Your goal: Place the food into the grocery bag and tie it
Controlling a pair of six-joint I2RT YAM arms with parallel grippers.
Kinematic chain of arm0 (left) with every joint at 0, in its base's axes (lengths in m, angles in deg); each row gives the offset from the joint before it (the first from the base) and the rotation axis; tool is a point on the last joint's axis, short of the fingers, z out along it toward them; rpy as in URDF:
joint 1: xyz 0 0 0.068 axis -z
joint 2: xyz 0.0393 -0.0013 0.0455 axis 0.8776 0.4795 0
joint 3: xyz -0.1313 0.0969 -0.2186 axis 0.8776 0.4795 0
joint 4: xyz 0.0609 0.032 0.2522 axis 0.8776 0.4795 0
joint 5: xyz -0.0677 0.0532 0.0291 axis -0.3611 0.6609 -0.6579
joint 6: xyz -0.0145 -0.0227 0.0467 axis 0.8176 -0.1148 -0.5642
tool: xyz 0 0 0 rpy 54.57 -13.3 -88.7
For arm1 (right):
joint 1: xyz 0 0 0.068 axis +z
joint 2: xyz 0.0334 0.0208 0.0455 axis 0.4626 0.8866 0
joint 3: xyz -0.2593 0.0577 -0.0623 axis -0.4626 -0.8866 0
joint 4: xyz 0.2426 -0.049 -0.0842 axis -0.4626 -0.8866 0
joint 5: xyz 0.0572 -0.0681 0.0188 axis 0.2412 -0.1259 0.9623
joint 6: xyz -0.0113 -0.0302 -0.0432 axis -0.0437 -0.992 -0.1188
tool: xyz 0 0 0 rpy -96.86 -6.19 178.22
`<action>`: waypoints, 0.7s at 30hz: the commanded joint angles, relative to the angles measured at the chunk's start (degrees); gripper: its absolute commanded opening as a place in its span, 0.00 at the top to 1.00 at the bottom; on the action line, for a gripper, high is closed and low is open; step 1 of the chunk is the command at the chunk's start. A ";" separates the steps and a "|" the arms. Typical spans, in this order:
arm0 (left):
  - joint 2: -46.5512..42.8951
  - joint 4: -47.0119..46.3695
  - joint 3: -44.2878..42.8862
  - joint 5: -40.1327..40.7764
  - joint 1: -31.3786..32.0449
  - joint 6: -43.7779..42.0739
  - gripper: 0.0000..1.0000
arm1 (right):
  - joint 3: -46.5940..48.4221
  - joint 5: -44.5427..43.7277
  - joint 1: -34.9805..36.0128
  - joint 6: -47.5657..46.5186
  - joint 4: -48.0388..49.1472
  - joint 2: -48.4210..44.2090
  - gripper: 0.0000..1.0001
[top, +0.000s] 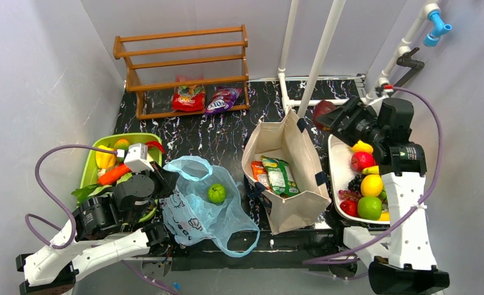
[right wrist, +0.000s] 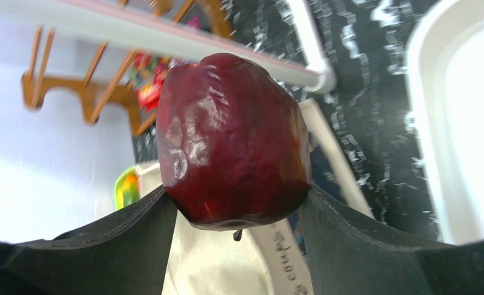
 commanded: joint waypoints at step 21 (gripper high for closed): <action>-1.89 -0.93 -1.45 3.19 0.20 -0.23 1.00 | 12.67 1.74 53.63 -9.06 11.02 10.11 0.44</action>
